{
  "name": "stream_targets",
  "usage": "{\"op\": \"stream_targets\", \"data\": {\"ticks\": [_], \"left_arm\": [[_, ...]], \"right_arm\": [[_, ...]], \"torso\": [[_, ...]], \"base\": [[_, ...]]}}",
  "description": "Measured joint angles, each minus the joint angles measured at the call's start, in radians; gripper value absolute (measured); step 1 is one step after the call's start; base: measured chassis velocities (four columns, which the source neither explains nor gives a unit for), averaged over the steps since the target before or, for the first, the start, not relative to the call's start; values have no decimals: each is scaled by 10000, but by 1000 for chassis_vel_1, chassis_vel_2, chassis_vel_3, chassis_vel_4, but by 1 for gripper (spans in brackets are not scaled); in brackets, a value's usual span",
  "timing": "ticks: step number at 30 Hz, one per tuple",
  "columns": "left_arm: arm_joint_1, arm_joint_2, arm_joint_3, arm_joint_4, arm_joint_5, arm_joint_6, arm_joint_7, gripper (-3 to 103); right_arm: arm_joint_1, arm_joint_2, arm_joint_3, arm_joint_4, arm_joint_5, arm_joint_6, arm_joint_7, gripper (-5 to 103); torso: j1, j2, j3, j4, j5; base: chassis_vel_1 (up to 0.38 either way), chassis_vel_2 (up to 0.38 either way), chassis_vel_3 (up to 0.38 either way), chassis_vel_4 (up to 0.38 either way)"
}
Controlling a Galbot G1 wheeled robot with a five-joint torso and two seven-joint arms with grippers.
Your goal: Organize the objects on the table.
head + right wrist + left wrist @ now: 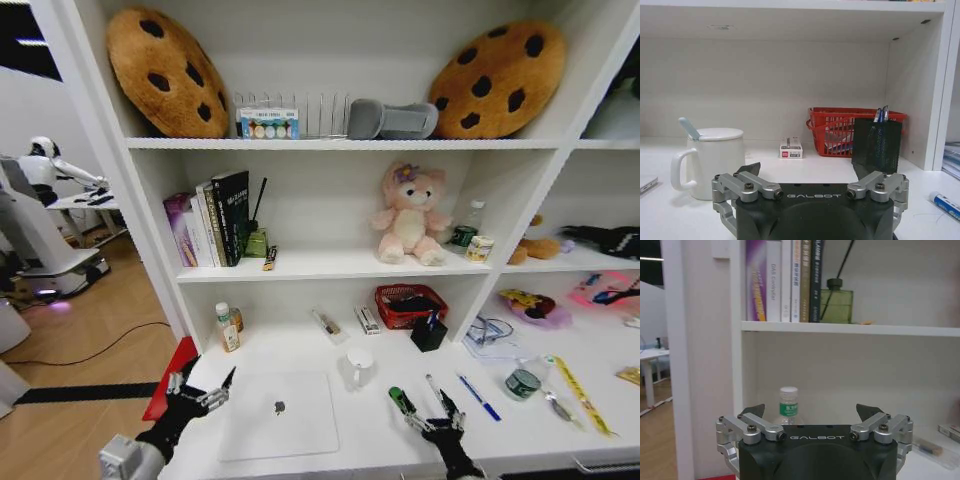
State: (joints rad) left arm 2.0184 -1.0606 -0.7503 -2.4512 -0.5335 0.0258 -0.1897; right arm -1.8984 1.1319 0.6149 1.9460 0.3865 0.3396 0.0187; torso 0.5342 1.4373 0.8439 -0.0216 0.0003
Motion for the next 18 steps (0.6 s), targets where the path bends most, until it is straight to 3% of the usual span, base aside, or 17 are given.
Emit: {"op": "stream_targets", "data": {"ticks": [2, 6, 15, 17, 18], "left_arm": [[-58, -622, -63, -129, 0, 41, -87, 100], [23, -1104, -64, -287, 183, 39, -130, 100], [145, -1822, 175, -423, 601, -132, -165, 100], [107, -1919, 331, -419, 640, -187, -165, 100], [107, -1919, 331, -419, 640, -187, -165, 100]], "right_arm": [[237, -518, -197, -280, 598, -71, -175, 100], [500, -1026, -508, -581, 1013, -212, -204, 100], [855, -1562, -1042, -1190, 956, -355, -203, 100], [865, -1587, -1153, -1406, 715, -370, -182, 86], [865, -1587, -1153, -1406, 715, -370, -182, 86]], "torso": [[0, -1, 0, -2, 0], [2, -1, 1, -1, 1], [2, -1, 1, 0, -1], [1, -1, 1, -1, -3], [1, -1, 1, -1, -3]], "base": [[0, 0, 0, 0], [0, 0, 0, 0], [0, 0, 0, 0], [0, 0, 0, 0], [0, 0, 0, 0]]}}
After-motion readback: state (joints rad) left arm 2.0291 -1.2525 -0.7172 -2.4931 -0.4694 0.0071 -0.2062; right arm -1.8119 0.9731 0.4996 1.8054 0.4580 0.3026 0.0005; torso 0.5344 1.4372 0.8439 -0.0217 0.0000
